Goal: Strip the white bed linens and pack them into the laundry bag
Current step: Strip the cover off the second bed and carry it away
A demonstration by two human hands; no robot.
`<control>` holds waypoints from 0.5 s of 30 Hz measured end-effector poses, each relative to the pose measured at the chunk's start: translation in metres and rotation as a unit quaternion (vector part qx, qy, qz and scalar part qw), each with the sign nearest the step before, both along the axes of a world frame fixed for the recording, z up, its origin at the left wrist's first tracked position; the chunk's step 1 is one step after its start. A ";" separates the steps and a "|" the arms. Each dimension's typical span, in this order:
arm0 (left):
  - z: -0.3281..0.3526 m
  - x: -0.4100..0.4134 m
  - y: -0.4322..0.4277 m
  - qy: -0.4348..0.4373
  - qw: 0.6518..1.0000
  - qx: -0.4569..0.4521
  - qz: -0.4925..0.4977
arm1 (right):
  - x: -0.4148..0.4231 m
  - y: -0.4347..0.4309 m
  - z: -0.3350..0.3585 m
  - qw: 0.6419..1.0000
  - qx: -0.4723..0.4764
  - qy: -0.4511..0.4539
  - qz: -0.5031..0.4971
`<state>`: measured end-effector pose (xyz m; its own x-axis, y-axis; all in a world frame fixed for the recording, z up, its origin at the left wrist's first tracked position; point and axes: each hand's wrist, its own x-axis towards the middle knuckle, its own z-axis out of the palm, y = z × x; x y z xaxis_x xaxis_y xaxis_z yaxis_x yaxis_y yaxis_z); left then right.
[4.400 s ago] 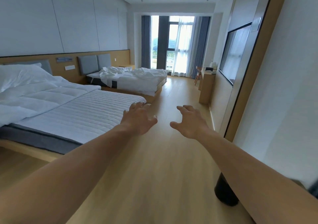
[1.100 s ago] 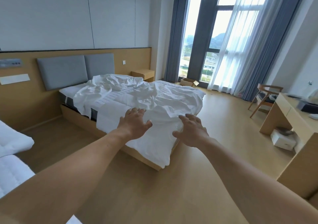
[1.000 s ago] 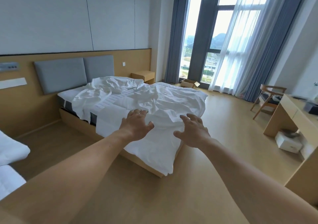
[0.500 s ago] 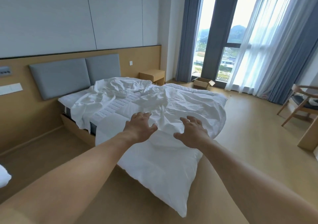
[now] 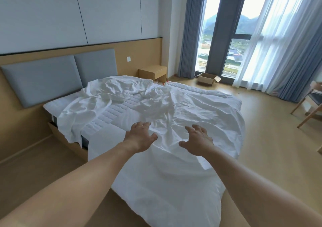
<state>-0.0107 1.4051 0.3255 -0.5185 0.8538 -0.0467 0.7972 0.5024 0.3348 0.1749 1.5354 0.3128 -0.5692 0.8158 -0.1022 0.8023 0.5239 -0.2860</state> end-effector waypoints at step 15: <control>-0.076 -0.115 0.188 -0.045 0.991 -0.071 -0.100 | -0.097 0.131 -0.080 0.989 -0.085 -0.031 -0.121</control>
